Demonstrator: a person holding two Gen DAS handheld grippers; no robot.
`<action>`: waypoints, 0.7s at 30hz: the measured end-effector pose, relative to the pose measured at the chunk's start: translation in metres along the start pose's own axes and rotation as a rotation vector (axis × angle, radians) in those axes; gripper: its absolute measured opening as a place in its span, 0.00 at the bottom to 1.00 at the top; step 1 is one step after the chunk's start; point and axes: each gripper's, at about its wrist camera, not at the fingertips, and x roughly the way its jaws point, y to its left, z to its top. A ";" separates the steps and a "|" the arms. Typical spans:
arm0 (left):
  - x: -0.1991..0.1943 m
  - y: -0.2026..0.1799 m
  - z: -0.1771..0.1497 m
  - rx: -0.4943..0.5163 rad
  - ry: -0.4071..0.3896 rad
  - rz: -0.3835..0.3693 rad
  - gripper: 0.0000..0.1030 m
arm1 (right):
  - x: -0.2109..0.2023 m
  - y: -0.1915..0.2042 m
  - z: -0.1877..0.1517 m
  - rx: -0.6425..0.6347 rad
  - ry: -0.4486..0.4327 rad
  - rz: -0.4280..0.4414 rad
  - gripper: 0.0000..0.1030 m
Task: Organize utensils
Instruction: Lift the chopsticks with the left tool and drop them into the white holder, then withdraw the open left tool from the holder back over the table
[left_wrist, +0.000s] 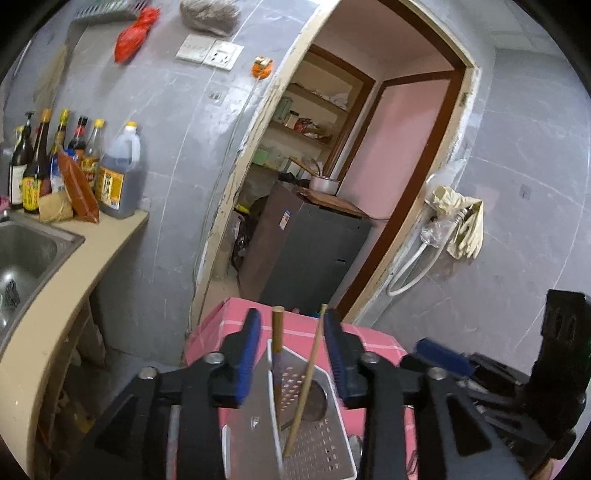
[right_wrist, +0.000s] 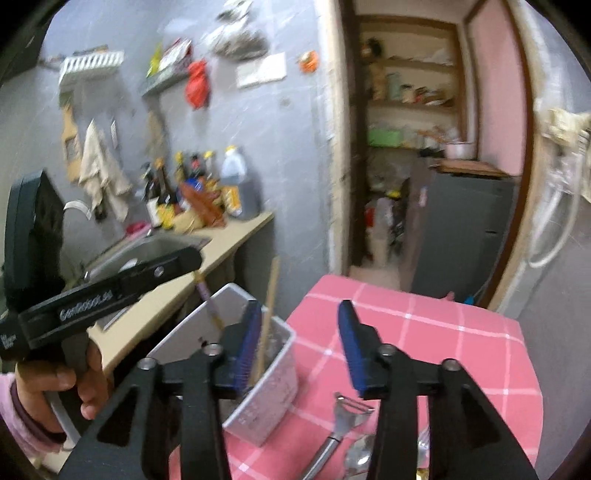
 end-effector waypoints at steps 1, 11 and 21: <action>-0.001 -0.003 -0.001 0.009 -0.005 0.001 0.39 | -0.007 -0.007 -0.002 0.019 -0.025 -0.016 0.44; -0.026 -0.061 -0.020 0.173 -0.114 0.070 0.91 | -0.073 -0.054 -0.023 0.129 -0.208 -0.191 0.87; -0.037 -0.112 -0.055 0.253 -0.154 0.098 1.00 | -0.120 -0.098 -0.061 0.161 -0.252 -0.289 0.99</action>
